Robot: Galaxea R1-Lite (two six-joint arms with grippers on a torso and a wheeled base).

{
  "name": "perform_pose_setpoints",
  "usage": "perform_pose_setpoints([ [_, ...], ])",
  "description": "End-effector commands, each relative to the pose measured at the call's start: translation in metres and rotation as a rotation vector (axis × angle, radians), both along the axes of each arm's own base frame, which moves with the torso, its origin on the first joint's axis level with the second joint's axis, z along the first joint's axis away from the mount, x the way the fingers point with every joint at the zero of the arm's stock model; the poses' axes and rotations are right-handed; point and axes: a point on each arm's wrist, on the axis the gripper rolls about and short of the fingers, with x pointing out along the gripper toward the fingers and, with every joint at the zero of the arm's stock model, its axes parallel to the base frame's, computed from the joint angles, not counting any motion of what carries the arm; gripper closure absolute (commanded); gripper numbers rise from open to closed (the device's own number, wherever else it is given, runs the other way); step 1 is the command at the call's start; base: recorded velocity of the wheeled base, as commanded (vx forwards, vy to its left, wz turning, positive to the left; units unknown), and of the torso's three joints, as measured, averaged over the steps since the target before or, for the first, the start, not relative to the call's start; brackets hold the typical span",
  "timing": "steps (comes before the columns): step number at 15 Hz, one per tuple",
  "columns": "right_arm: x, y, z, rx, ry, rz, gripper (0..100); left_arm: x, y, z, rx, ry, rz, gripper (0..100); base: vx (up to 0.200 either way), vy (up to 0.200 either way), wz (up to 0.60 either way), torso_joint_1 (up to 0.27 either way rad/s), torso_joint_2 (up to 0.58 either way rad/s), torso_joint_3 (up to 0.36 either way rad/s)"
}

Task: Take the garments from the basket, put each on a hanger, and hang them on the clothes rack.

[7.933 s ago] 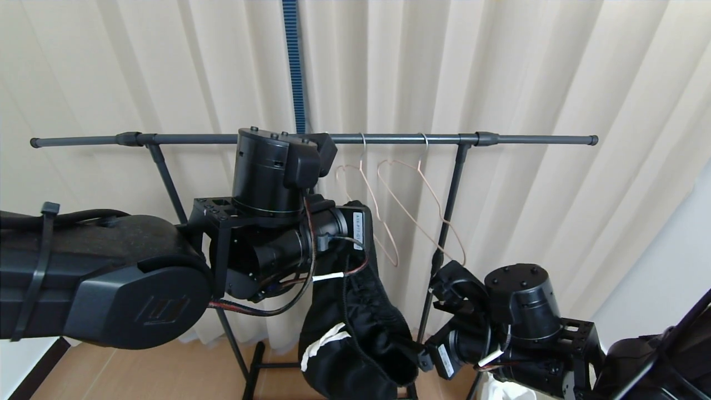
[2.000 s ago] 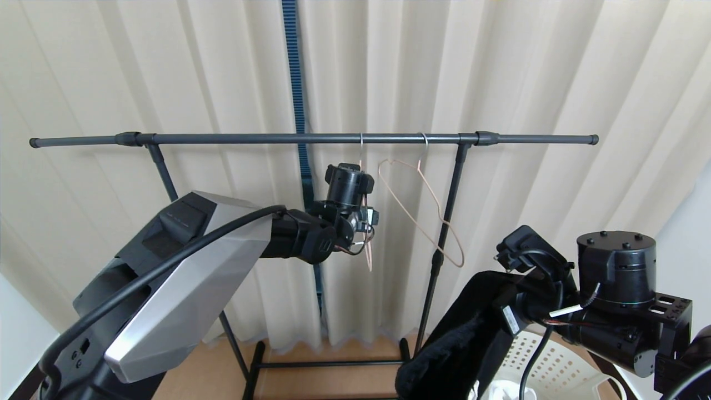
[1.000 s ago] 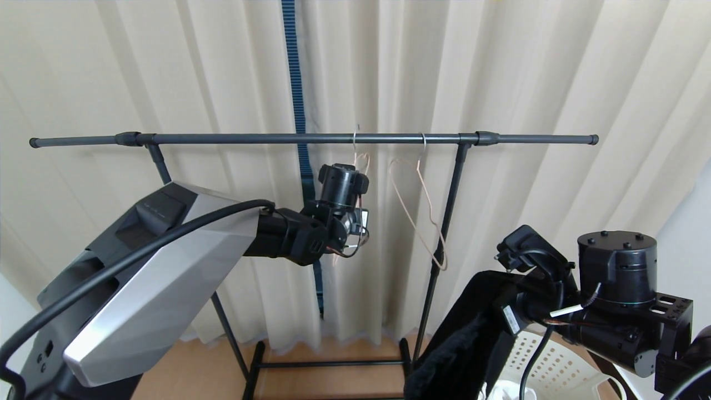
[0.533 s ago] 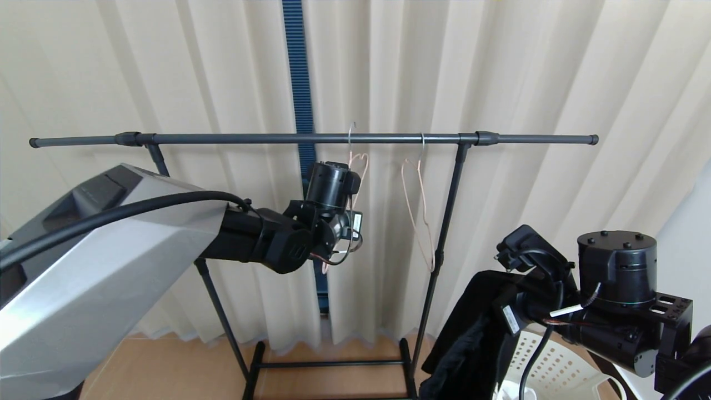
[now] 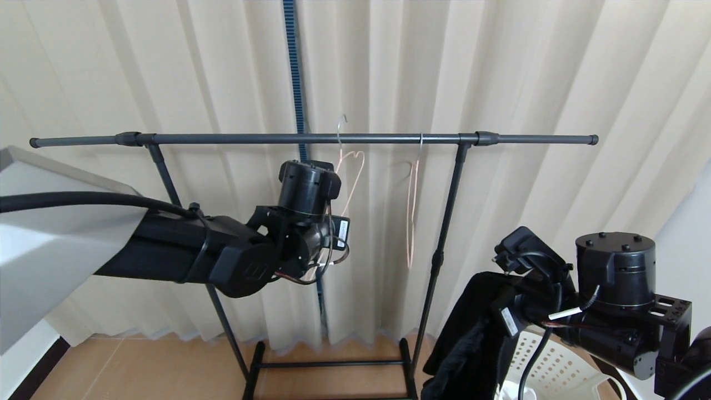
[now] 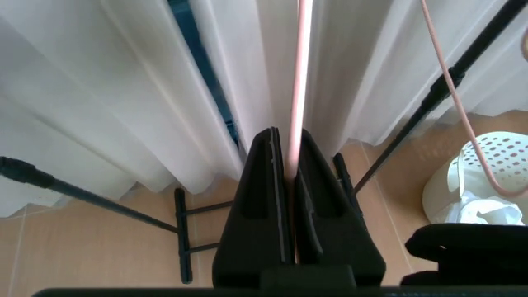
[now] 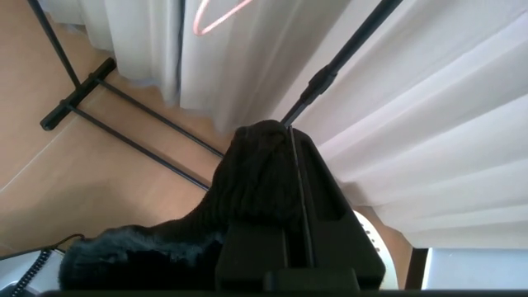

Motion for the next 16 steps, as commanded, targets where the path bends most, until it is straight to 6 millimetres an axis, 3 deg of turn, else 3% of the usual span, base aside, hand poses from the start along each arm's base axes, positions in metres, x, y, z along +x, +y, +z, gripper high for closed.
perform_pose_setpoints([
  [1,-0.001,0.0,0.001,0.002,-0.004,0.001,100,-0.025,0.015,0.013,-0.01,-0.014,-0.006,100,0.0,0.0,0.0,0.0,0.0,0.0],
  [6,-0.004,0.003,0.003,-0.002,-0.013,0.003,100,-0.069,0.045,-0.001,0.025,-0.014,-0.029,100,0.0,0.0,0.0,0.0,0.0,0.0],
  [10,-0.005,0.003,0.006,0.004,-0.024,0.002,100,-0.097,0.065,-0.026,0.099,-0.086,-0.087,100,0.0,0.0,0.0,0.0,0.0,0.0],
  [16,-0.004,0.002,0.006,-0.005,-0.031,-0.02,100,-0.134,0.089,-0.056,0.101,-0.171,-0.34,100,0.0,0.0,0.0,0.0,0.0,0.0],
])
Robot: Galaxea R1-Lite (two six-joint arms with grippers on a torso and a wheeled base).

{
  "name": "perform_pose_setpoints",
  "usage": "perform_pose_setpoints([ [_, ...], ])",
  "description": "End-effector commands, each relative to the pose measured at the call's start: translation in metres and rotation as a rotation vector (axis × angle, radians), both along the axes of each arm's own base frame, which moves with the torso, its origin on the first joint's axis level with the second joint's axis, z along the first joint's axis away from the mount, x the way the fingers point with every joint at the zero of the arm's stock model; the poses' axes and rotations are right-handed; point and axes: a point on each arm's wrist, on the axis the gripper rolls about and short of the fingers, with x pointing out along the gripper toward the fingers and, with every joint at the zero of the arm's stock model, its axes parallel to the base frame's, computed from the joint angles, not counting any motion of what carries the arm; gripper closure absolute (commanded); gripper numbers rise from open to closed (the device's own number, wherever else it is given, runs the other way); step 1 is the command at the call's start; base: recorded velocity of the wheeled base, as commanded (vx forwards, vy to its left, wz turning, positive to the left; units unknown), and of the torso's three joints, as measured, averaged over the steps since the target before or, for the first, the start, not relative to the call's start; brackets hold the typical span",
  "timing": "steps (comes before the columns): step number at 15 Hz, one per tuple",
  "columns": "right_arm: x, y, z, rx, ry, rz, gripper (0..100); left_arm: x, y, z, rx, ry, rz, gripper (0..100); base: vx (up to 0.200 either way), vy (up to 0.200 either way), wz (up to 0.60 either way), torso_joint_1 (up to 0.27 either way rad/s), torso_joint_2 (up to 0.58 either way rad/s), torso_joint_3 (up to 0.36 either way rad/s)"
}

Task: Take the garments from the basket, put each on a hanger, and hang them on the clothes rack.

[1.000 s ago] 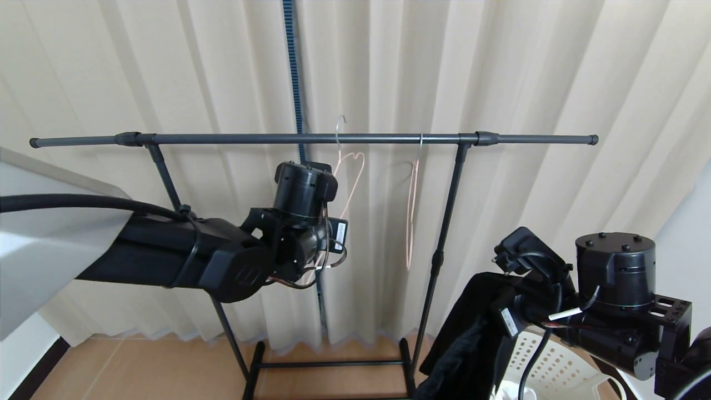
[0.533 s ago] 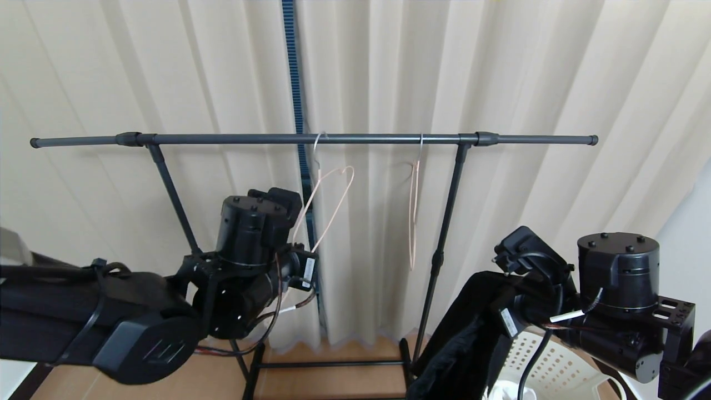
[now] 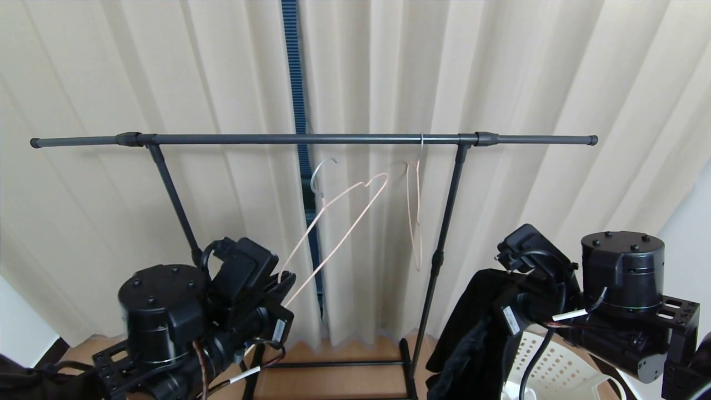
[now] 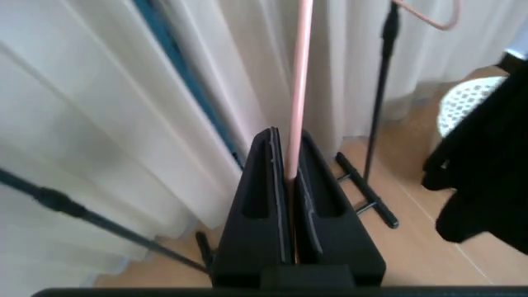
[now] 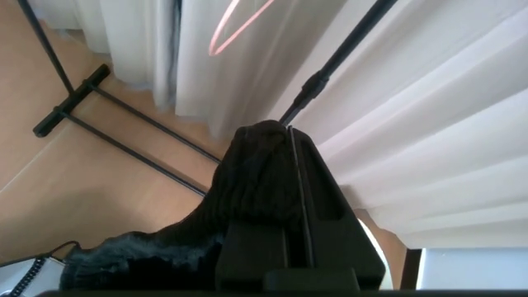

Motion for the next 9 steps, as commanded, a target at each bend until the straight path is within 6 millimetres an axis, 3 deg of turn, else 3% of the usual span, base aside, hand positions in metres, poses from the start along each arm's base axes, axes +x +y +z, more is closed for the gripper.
perform_pose_setpoints([
  [1,0.002,0.001,0.001,-0.004,-0.008,-0.014,100,-0.013,0.012,-0.012,0.012,0.014,-0.046,100,0.0,0.0,0.0,0.0,0.0,0.0],
  [9,0.015,-0.001,0.011,-0.032,-0.074,-0.161,100,-0.037,0.028,-0.025,0.044,0.044,-0.24,100,0.0,0.0,0.0,0.0,0.0,0.0],
])
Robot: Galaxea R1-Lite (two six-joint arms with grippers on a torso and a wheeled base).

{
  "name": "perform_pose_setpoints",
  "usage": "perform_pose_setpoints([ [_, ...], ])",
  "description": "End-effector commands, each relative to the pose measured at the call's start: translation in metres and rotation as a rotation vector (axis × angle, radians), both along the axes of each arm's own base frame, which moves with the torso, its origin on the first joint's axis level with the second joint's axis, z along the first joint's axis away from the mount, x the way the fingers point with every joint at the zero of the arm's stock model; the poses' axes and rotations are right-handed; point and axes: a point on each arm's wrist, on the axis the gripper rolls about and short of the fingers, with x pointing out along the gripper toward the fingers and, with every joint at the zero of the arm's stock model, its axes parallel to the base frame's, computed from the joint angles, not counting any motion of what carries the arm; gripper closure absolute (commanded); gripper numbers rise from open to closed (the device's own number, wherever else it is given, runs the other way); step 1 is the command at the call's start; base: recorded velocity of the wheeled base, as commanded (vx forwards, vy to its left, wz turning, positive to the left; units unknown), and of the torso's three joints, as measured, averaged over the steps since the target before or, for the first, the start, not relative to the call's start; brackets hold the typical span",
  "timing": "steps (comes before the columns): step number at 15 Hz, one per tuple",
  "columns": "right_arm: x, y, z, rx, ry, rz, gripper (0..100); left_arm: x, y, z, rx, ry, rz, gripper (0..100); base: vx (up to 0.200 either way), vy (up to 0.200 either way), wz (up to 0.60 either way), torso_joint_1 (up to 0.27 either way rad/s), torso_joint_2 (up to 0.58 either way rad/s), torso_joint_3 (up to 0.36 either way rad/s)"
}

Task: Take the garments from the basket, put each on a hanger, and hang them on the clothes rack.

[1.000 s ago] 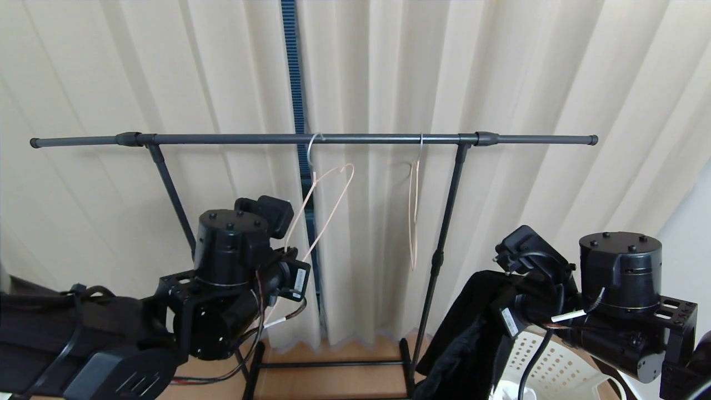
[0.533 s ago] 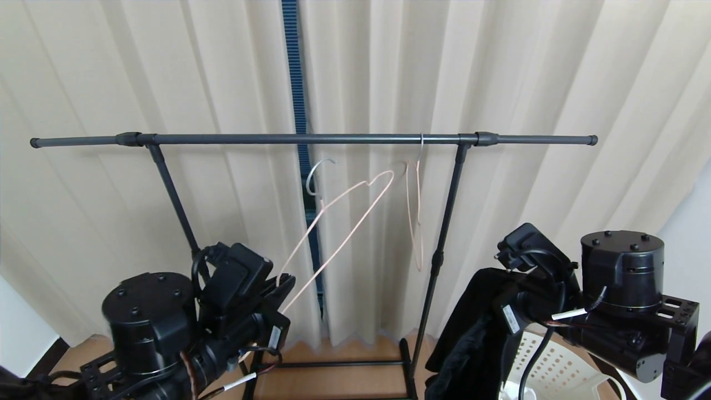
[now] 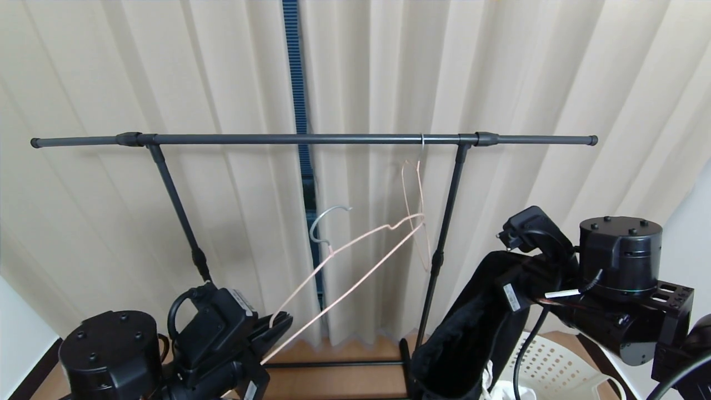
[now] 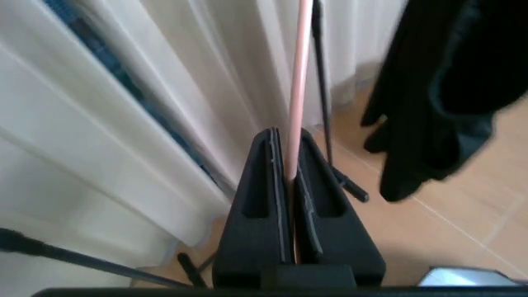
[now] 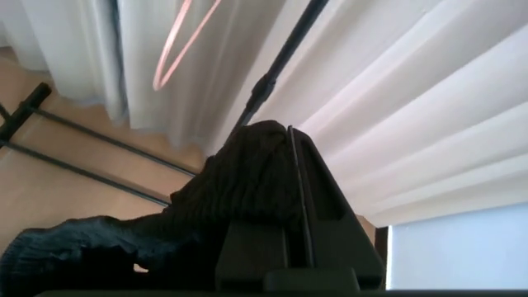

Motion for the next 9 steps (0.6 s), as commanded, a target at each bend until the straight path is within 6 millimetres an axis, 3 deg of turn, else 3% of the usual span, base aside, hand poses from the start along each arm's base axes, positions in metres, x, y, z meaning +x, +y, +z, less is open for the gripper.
perform_pose_setpoints([
  [1,0.002,0.001,0.002,-0.002,-0.008,-0.011,100,-0.004,0.003,-0.005,0.014,0.024,-0.016,100,0.0,0.0,0.0,0.0,0.0,0.0],
  [5,0.013,0.004,0.0,-0.024,-0.061,-0.132,100,-0.01,0.005,-0.01,0.03,0.054,-0.032,100,0.0,0.0,0.0,0.0,0.0,0.0],
  [9,0.035,0.014,-0.014,-0.012,-0.163,-0.231,100,-0.015,0.006,-0.013,0.017,0.091,-0.131,100,0.0,0.0,0.0,0.0,0.0,0.0],
])
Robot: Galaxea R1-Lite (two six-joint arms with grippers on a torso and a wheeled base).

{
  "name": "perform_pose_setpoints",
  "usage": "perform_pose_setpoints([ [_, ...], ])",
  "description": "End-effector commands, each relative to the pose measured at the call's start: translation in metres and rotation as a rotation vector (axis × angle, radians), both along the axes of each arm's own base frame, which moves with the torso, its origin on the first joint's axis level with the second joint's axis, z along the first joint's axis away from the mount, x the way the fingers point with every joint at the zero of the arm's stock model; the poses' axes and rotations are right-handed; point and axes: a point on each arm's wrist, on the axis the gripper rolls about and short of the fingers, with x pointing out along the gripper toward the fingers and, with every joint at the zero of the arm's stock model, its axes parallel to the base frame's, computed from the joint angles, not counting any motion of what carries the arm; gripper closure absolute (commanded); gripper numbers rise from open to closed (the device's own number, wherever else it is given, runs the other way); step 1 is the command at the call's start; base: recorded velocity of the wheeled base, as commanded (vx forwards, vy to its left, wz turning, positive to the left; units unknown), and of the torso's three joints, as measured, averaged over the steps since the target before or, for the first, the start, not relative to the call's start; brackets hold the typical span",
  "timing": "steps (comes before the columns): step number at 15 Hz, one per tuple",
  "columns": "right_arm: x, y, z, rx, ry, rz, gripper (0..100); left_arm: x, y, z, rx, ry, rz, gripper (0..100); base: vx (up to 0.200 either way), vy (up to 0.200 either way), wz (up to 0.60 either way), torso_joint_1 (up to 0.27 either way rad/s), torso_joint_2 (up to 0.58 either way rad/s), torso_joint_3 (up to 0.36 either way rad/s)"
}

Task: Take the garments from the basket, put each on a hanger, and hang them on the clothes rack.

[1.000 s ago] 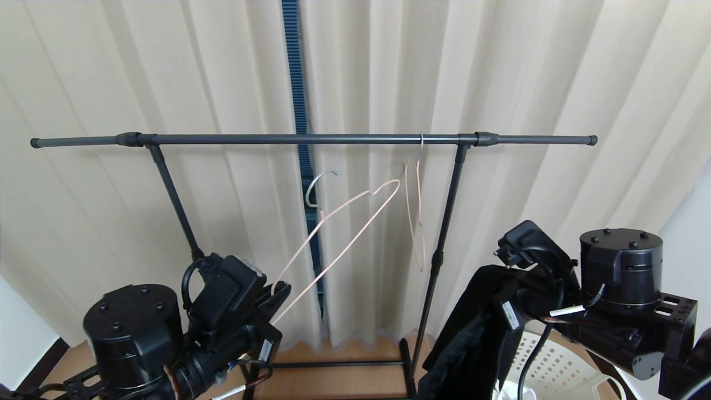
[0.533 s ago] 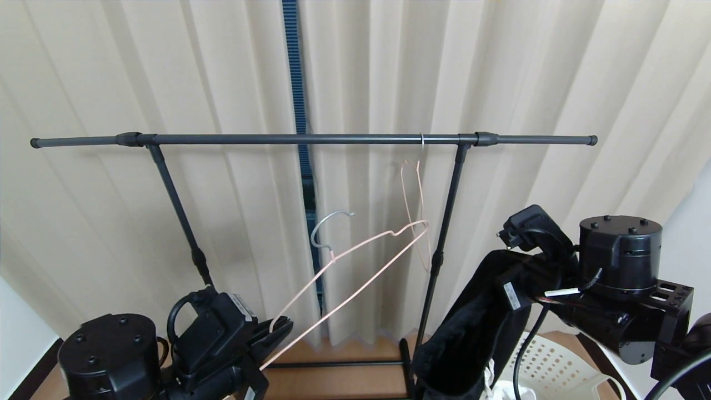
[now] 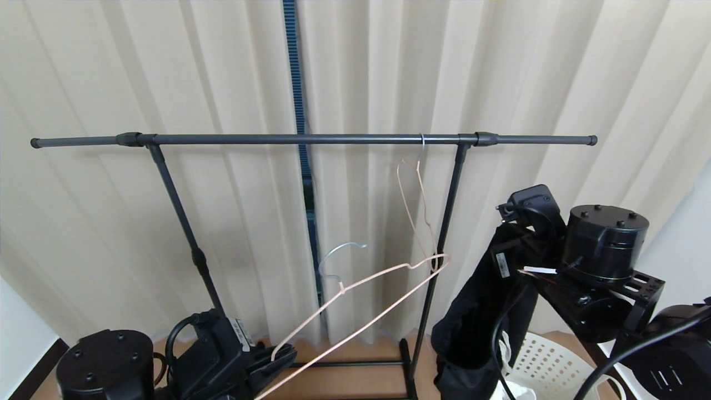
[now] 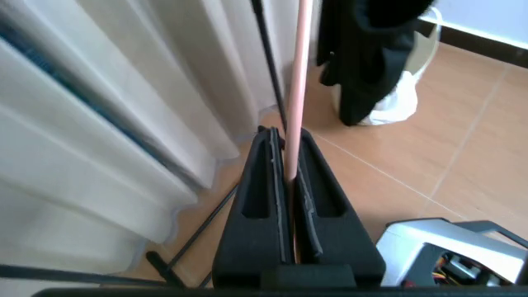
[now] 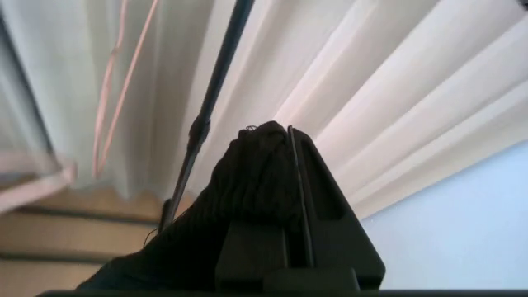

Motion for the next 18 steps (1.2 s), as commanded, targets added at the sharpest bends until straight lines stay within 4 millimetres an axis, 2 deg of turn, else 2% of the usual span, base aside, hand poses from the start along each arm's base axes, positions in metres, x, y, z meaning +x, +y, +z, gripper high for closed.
perform_pose_setpoints([
  [1,0.009,0.005,-0.017,-0.026,0.04,-0.006,100,-0.001,-0.001,-0.002,0.005,0.01,-0.013,100,0.0,0.0,0.0,0.0,0.0,0.0],
  [8,0.01,0.011,-0.011,-0.013,0.013,-0.003,100,-0.007,-0.015,-0.013,0.039,0.056,-0.086,100,0.0,0.0,0.0,0.0,0.0,0.0],
  [12,-0.007,0.033,-0.017,-0.027,0.035,0.087,100,-0.006,-0.016,-0.013,0.027,0.056,-0.079,100,0.0,0.0,0.0,0.0,0.0,0.0],
  [18,-0.019,0.045,-0.022,-0.043,0.052,0.132,100,0.001,-0.022,-0.014,-0.041,0.028,-0.04,100,0.0,0.0,0.0,0.0,0.0,0.0],
])
